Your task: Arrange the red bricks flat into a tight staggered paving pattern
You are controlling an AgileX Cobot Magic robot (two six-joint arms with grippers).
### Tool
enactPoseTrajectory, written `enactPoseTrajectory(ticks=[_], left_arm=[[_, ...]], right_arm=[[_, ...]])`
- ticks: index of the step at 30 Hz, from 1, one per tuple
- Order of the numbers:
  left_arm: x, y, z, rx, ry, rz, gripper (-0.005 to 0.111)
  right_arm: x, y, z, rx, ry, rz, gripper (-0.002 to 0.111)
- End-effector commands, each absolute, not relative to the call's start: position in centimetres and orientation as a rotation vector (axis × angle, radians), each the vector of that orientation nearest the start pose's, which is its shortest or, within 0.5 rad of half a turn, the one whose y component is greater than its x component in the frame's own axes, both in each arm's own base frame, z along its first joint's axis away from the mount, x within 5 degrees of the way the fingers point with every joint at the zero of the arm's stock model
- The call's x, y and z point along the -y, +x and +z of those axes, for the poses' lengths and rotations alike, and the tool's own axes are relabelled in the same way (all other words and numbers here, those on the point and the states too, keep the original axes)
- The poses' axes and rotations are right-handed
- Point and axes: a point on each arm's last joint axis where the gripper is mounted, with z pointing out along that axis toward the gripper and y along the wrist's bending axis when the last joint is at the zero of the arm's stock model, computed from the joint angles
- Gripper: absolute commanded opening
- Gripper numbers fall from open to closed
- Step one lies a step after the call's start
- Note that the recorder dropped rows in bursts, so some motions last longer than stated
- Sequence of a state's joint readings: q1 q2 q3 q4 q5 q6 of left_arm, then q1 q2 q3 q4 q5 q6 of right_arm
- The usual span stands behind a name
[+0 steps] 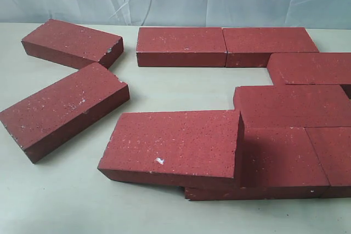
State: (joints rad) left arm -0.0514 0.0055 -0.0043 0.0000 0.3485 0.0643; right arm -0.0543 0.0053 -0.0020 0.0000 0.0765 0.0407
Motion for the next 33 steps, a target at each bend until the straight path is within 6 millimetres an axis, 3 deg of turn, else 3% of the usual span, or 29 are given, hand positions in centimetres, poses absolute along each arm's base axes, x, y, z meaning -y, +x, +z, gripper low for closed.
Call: enactPoseTrajectory(ticks=[1, 10, 24, 33], left_arm=[[0.3, 5.4, 18.3, -1.817, 0.107, 0.015, 0.0], [0.3, 5.4, 18.3, -1.817, 0.107, 0.015, 0.0], [0.3, 5.4, 18.3, -1.817, 0.107, 0.015, 0.0], [0.3, 5.4, 18.3, -1.817, 0.107, 0.015, 0.0]], right_arm=[[0.3, 5.6, 21.3, -1.491, 0.002, -0.094, -0.001], [0.3, 5.6, 21.5, -1.465, -0.017, -0.11, -0.001], [0.0, 4.9, 24.3, -1.149, -0.035, -0.091, -0.001], [0.0, 4.8, 24.3, -1.139, -0.035, -0.091, -0.001]])
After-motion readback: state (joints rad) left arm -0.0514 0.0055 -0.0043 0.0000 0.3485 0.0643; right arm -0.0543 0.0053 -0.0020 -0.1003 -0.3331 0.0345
